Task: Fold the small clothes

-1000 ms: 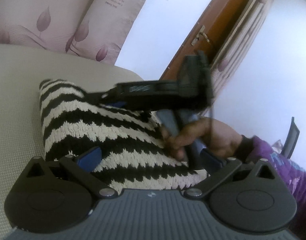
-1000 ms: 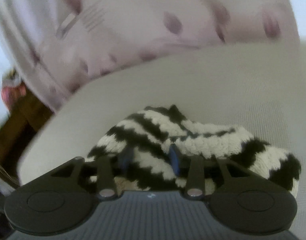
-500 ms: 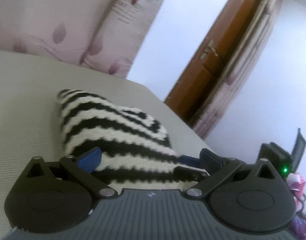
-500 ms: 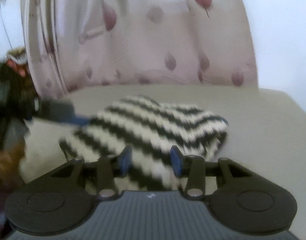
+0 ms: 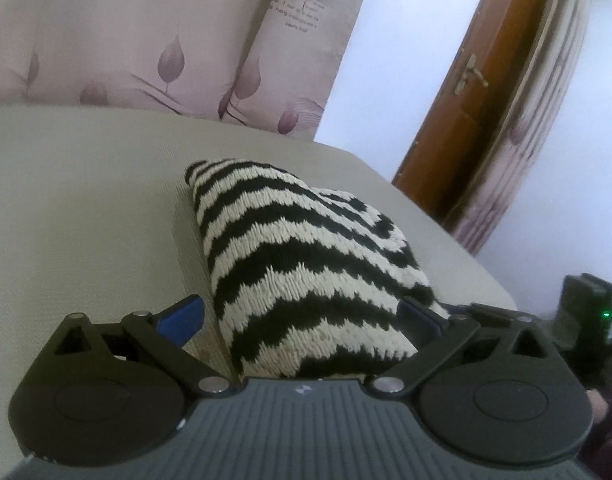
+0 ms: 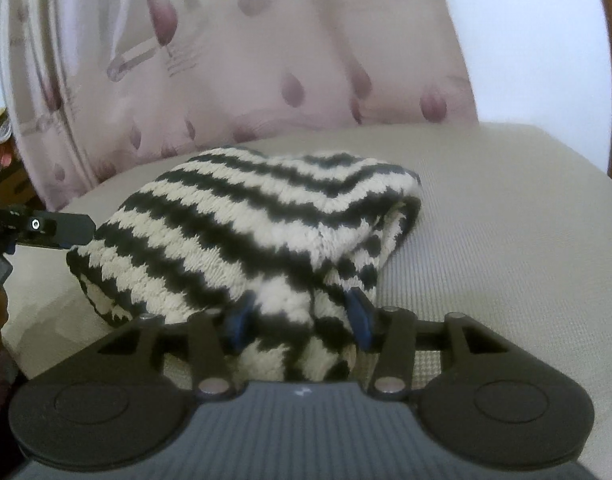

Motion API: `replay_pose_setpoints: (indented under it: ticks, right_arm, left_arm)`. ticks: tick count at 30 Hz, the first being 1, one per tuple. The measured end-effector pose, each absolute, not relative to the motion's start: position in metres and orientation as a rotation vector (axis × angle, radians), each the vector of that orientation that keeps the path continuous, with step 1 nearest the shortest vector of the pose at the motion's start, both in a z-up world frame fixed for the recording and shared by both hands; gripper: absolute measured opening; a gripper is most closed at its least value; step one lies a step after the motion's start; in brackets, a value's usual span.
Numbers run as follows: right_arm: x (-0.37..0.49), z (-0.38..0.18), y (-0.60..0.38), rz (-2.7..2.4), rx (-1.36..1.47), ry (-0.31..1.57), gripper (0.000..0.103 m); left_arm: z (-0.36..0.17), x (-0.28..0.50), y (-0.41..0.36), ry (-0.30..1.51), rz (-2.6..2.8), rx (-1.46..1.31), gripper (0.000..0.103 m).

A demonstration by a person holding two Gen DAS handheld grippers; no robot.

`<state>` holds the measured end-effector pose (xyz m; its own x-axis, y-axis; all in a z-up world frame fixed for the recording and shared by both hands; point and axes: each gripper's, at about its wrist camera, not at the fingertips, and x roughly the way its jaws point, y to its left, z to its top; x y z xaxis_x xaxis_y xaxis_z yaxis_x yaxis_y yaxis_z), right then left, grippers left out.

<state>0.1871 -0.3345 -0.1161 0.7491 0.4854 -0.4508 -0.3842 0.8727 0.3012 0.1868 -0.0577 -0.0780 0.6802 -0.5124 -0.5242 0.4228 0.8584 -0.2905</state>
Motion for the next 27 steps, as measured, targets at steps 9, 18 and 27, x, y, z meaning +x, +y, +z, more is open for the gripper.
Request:
replay_pose_setpoints:
  ticks: [9,18,27]
  right_arm:
    - [0.178,-0.121,-0.332,0.410,0.261,0.519,0.050]
    - [0.179,-0.125,-0.335,0.376,0.299,0.556,0.068]
    - [0.178,-0.128,-0.338,0.386,0.339,0.556,0.069]
  left_arm:
    - [-0.073,0.190,-0.072,0.631,-0.414,-0.013,0.103]
    - [-0.076,0.194,-0.083,0.623,-0.362,0.073,0.103]
    - [-0.078,0.196,-0.094,0.617,-0.351,0.112,0.103]
